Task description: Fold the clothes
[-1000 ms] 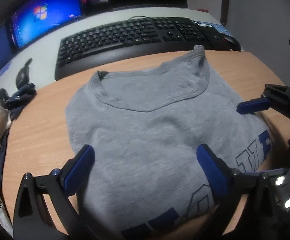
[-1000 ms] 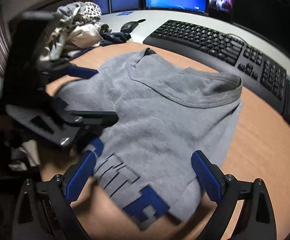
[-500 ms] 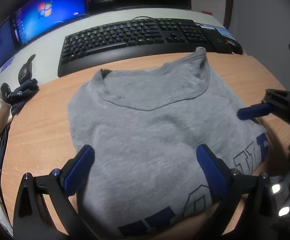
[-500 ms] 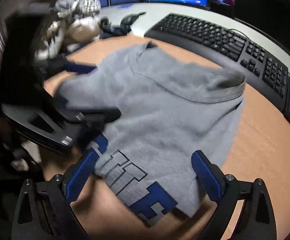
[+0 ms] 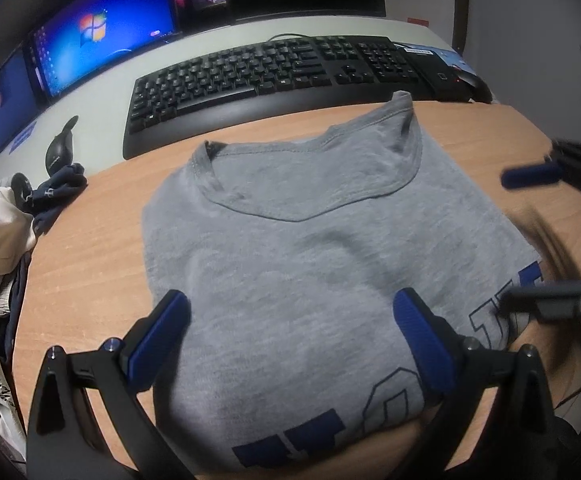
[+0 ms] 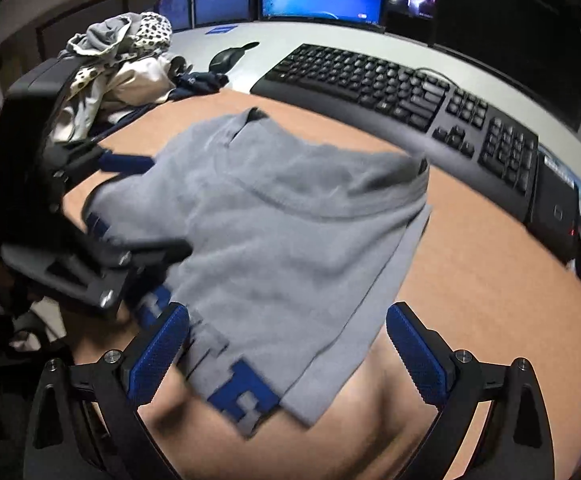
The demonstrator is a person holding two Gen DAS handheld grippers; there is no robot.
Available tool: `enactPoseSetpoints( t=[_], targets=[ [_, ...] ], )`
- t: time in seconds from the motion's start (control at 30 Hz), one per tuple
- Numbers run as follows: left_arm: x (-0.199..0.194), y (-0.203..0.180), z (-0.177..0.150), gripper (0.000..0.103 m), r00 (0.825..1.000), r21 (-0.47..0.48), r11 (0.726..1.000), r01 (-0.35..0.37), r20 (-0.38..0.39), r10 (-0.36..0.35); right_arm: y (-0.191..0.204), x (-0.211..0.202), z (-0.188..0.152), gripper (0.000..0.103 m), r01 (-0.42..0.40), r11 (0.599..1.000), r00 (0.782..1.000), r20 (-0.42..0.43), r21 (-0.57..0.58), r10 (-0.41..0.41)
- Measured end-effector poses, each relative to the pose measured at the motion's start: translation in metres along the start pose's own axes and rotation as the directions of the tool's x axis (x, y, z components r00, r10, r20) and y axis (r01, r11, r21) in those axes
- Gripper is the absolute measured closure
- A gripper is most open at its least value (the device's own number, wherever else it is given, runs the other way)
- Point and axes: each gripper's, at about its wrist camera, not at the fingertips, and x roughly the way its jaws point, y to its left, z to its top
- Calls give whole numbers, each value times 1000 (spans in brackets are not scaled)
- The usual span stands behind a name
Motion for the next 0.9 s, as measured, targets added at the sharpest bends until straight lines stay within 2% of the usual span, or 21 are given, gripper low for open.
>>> enactPoseSetpoints(
  t=[0.13,0.57,0.9],
  targets=[
    [0,0,-1,0,1000,-9,1000,3,-3,-3,13,18,12,3,8,993,1000,-30,-115,-11],
    [3,-1,0,0,1000,-26,1000,14,-12,-14,1,27,-8,1,-81,993,997,9,-87,82],
    [4,3,-3,0,999,-57,998,41,-5,-42,3,27,-9,1,-49,997,999,7,-67,50]
  ],
)
